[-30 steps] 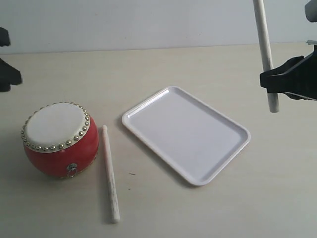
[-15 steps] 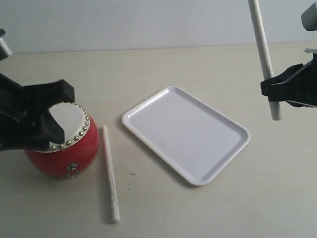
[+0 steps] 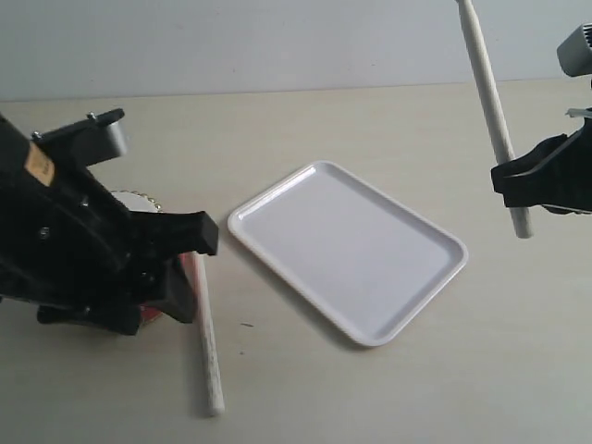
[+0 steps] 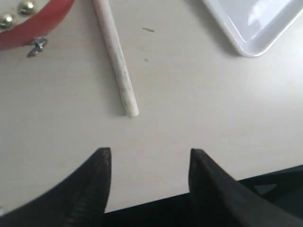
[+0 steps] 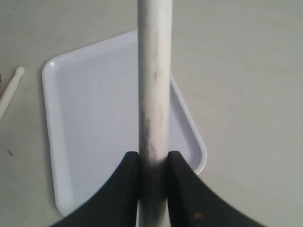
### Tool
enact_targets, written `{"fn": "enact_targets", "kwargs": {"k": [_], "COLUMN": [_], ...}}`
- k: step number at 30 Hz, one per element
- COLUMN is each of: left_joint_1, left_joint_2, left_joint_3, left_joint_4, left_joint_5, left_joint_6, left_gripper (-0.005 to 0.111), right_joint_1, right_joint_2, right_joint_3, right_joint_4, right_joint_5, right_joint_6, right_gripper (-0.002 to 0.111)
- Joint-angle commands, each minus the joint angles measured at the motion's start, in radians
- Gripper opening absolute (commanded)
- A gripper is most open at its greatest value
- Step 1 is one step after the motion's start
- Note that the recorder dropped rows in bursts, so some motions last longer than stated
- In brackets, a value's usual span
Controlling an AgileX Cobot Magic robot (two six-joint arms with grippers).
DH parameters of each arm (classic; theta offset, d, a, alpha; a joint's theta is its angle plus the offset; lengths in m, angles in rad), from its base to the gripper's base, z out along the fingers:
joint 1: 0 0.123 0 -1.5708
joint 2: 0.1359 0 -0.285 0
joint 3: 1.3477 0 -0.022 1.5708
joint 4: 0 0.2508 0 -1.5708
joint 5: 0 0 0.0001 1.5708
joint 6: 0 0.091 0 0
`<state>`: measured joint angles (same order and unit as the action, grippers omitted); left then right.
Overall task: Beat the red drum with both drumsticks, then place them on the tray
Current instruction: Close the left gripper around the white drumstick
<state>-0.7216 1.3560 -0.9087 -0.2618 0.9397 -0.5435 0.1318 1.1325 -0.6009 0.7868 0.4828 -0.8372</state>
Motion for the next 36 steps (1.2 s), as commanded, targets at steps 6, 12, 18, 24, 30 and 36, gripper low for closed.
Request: {"fn": "enact_targets", "kwargs": {"k": [6,12,18,24,30,36], "left_joint_1": [-0.129,-0.186,-0.186,-0.184,-0.171,-0.136], "left_joint_2": [0.249,0.315,0.344,0.398,0.435,0.436], "left_joint_3": [-0.141,-0.060,-0.057,-0.057,-0.057,-0.057], "left_joint_4": [0.213,0.279,0.273,0.300,0.299,0.275], "left_joint_5": [-0.104,-0.118,-0.113,-0.159,-0.154,-0.175], "left_joint_6": [-0.392,-0.538,-0.534,-0.533,-0.533,-0.476], "left_gripper": [0.052,0.052,0.052,0.052,0.052,0.052], "right_joint_1": [0.002,0.002,0.002,0.002,0.002,0.002], "right_joint_2": [-0.004,-0.004,-0.004,-0.004,-0.004,-0.004], "right_joint_3": [0.005,0.005,0.005,0.005,0.005,0.005], "right_joint_4": [0.006,0.015,0.018,0.018,0.018,0.018], "right_joint_5": [0.001,0.012,0.015,0.036,0.038,0.038], "right_joint_6": [0.005,0.005,0.005,0.005,0.005,0.005], "right_gripper": [0.000,0.000,0.000,0.000,0.000,0.000]}}
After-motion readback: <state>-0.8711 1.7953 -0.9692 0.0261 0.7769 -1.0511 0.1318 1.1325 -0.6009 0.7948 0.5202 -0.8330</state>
